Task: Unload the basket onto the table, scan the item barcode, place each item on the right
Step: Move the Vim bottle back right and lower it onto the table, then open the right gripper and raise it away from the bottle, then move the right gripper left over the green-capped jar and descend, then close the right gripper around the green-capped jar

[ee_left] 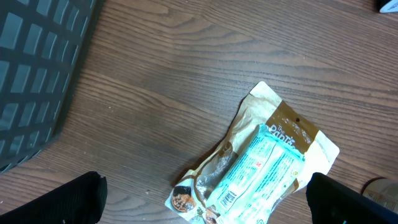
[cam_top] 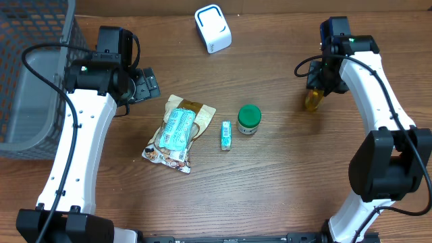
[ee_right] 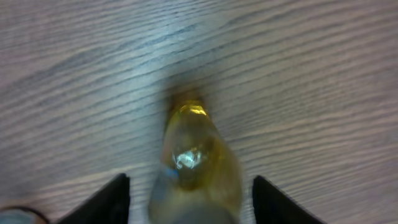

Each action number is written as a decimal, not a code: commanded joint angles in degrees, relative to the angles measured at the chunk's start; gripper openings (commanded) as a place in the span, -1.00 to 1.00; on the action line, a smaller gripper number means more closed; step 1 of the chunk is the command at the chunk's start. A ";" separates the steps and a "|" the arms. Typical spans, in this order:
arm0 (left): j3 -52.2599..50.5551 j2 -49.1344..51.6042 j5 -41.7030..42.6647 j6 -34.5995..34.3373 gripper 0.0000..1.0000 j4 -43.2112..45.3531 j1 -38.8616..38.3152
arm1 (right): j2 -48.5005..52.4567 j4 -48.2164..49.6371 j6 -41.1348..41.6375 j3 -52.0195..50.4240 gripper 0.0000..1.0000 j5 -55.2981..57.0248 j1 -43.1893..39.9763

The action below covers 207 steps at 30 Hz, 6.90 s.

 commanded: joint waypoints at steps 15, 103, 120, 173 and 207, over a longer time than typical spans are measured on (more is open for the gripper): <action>1.01 -0.02 0.13 1.07 0.99 0.07 0.11 | -0.79 0.87 0.98 0.52 0.74 -0.17 -0.11; 1.01 -0.02 0.15 1.09 0.99 0.09 0.09 | -6.14 8.07 32.22 -9.86 1.00 -14.08 25.38; 1.01 -0.02 0.15 1.07 0.99 0.09 0.09 | -6.14 13.53 32.17 -16.68 1.00 -12.55 26.12; 1.01 -0.02 0.15 1.07 0.99 0.07 0.09 | -5.16 9.22 22.64 -18.10 0.22 -2.47 27.02; 1.01 -0.02 0.15 1.07 0.99 0.07 0.09 | -5.16 4.28 26.08 -18.10 0.71 -3.61 23.15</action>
